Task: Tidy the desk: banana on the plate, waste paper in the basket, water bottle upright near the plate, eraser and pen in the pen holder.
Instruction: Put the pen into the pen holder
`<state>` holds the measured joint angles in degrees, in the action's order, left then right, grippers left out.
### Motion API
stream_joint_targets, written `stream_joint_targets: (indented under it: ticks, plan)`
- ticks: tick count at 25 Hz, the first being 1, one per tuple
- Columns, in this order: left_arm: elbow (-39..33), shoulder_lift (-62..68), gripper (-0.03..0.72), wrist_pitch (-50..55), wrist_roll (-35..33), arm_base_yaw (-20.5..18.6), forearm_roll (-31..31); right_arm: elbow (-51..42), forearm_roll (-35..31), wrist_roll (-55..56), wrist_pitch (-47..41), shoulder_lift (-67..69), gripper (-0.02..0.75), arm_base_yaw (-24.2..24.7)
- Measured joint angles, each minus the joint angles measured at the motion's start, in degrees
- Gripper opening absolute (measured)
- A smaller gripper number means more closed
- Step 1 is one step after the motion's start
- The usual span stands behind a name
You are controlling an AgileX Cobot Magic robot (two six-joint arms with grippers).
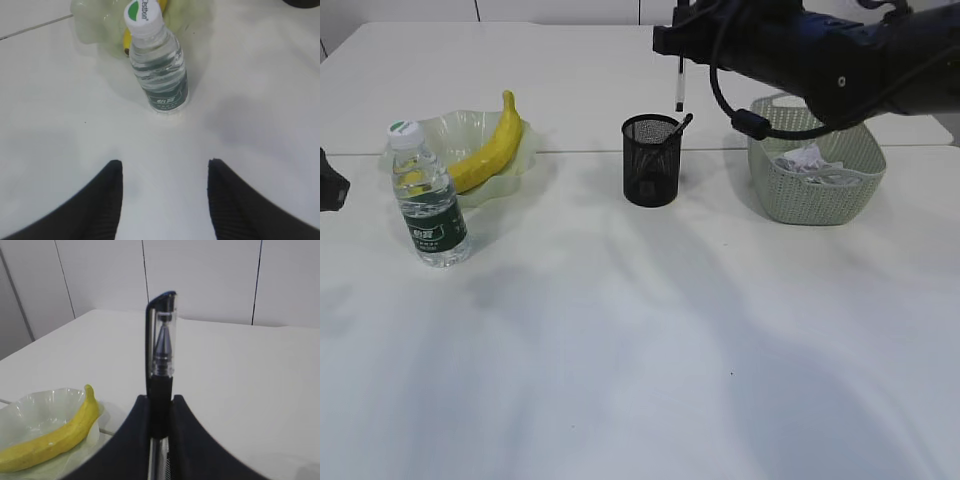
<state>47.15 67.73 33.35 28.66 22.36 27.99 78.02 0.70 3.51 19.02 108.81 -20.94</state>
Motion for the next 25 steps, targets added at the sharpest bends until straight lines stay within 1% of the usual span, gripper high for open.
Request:
stream_joint_targets:
  ticks: [2, 10, 25]
  plan:
    - [0.0, 0.0, 0.391, 0.0, 0.0, 0.0, 0.0, 0.0, 0.25, 0.0, 2.38, 1.35, 0.045, 0.0]
    - [0.0, 0.41, 0.391, -0.49, 0.0, 0.0, 0.1, 2.13, 1.18, -0.09, 7.26, 6.18, 0.045, 0.0]
    - [0.0, 4.08, 0.391, -1.85, 0.1, -0.08, 0.1, 12.7, 1.58, -6.17, 8.45, 16.69, 0.044, 0.0]
